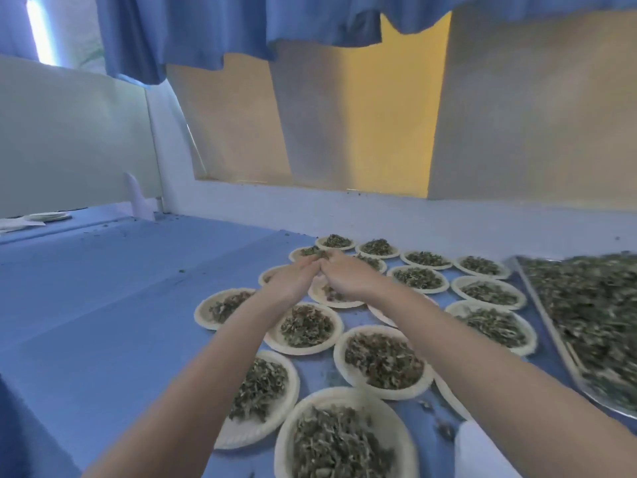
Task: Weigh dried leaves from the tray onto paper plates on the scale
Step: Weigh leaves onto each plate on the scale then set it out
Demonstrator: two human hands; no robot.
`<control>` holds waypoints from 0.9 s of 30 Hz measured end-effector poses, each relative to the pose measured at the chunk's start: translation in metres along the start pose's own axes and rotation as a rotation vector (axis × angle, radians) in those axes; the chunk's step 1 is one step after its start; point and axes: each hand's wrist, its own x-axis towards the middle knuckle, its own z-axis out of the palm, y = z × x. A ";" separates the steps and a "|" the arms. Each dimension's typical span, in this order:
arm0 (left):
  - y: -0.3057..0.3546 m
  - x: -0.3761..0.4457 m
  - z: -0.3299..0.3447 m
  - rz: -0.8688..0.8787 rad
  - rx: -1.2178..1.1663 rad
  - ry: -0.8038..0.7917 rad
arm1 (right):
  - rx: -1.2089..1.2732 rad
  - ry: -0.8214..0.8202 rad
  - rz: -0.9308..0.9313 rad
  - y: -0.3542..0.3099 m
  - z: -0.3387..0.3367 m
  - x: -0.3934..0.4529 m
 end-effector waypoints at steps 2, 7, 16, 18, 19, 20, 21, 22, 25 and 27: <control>0.028 -0.012 0.029 0.056 0.022 -0.066 | -0.184 -0.024 0.024 0.015 -0.037 -0.036; 0.105 -0.044 0.129 0.246 0.130 -0.232 | -0.561 -0.036 0.152 0.066 -0.121 -0.138; 0.203 -0.097 0.312 0.458 0.330 -0.479 | -0.531 0.020 0.440 0.191 -0.197 -0.296; 0.211 -0.111 0.345 0.485 0.300 -0.522 | -0.512 0.025 0.495 0.216 -0.207 -0.327; 0.213 -0.117 0.361 0.496 0.288 -0.549 | -0.507 0.033 0.517 0.228 -0.210 -0.342; 0.214 -0.123 0.375 0.499 0.271 -0.571 | -0.508 0.042 0.542 0.240 -0.212 -0.356; 0.214 -0.127 0.388 0.491 0.249 -0.587 | -0.520 0.055 0.570 0.252 -0.215 -0.370; 0.213 -0.132 0.400 0.477 0.236 -0.599 | -0.532 0.076 0.597 0.264 -0.217 -0.381; 0.210 -0.138 0.426 0.433 0.253 -0.596 | -0.528 0.166 0.661 0.296 -0.219 -0.410; 0.211 -0.138 0.435 0.428 0.260 -0.559 | -0.493 0.240 0.645 0.312 -0.220 -0.422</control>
